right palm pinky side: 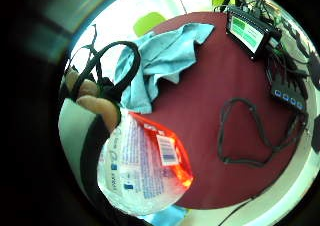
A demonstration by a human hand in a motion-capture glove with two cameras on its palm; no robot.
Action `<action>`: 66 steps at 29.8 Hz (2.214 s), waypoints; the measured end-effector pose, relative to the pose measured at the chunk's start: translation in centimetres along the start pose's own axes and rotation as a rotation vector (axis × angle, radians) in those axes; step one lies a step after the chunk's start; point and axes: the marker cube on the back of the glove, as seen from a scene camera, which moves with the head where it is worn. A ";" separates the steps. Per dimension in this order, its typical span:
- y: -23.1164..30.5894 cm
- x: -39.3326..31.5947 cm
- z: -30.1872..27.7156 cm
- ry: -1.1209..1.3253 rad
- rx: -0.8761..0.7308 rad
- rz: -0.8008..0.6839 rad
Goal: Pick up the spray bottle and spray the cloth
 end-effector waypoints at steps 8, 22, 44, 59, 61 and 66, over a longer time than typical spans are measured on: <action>-2.4 -0.9 -0.4 0.128 -0.132 0.077; -3.6 -1.0 1.7 0.254 -0.230 0.208; -3.9 -1.8 2.4 0.334 -0.259 0.240; -3.7 -1.5 2.7 0.362 -0.271 0.262; -3.6 -1.7 2.8 0.355 -0.267 0.252; -2.9 -2.8 3.9 0.297 -0.237 0.186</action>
